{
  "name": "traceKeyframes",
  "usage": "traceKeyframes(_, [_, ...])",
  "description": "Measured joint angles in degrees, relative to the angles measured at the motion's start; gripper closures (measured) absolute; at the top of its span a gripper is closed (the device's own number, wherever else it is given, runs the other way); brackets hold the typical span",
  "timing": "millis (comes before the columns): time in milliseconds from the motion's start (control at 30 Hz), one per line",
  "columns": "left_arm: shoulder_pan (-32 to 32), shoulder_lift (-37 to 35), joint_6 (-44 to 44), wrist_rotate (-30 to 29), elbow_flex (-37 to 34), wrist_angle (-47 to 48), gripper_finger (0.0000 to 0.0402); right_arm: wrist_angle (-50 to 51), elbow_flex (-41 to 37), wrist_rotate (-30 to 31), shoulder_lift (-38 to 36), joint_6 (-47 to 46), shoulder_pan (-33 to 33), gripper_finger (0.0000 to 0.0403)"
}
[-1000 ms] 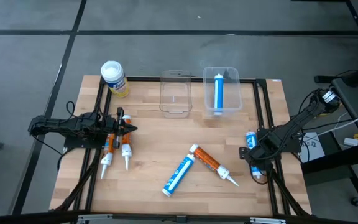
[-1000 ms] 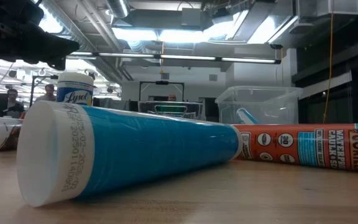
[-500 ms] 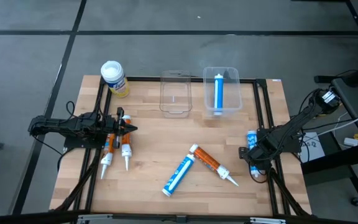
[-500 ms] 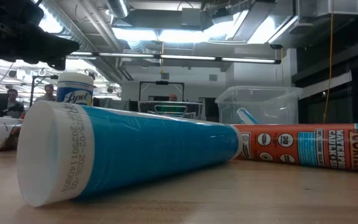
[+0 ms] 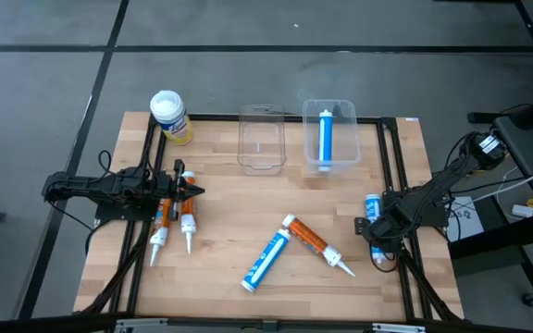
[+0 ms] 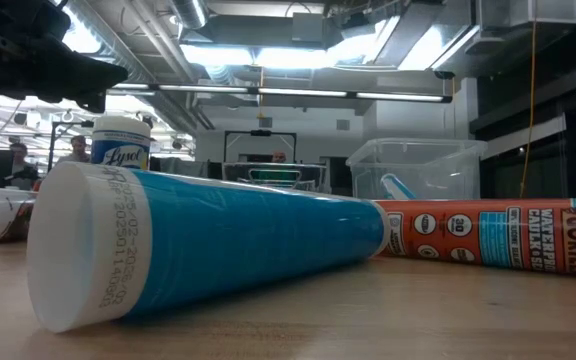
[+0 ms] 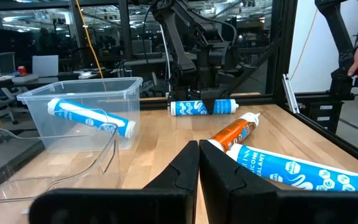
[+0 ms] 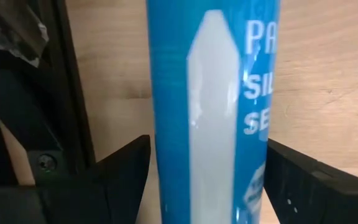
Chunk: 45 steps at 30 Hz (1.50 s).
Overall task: Pick & place silicon tubes, Sealant and Lysol wipes
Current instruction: Put the right blue sealant into the right transparent bin
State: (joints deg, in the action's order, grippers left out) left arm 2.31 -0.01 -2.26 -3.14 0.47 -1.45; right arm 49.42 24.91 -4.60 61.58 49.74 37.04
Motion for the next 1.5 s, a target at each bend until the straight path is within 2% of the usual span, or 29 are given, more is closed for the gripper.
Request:
traceKeyframes(233, [0.0, 0.0, 0.0, 0.0, 0.0, 0.0, 0.0390, -0.1, 0.0, 0.0, 1.8, -1.2, 0.0, 0.0126])
traceKeyframes(433, [0.0, 0.0, 0.0, 0.0, 0.0, 0.0, 0.0393, 0.2, 0.1, 0.0, 2.5, -2.1, 0.0, 0.0186])
traceKeyframes(600, [0.0, 0.0, 0.0, 0.0, 0.0, 0.0, 0.0394, 0.0, 0.3, 0.4, 2.6, -4.3, 0.0, 0.0185])
traceKeyframes(833, [0.0, 0.0, 0.0, 0.0, 0.0, 0.0, 0.0389, 0.3, 3.1, 4.9, 2.6, -4.7, -0.8, 0.0185])
traceKeyframes(1167, [0.0, 0.0, 0.0, 0.0, 0.0, 0.0, 0.0393, 1.3, 17.6, 16.5, 2.6, -4.7, -6.1, 0.0185])
traceKeyframes(1500, [0.0, 0.0, 0.0, 0.0, 0.0, 0.0, 0.0389, -1.2, 34.2, 28.4, 2.6, -4.6, -16.5, 0.0185])
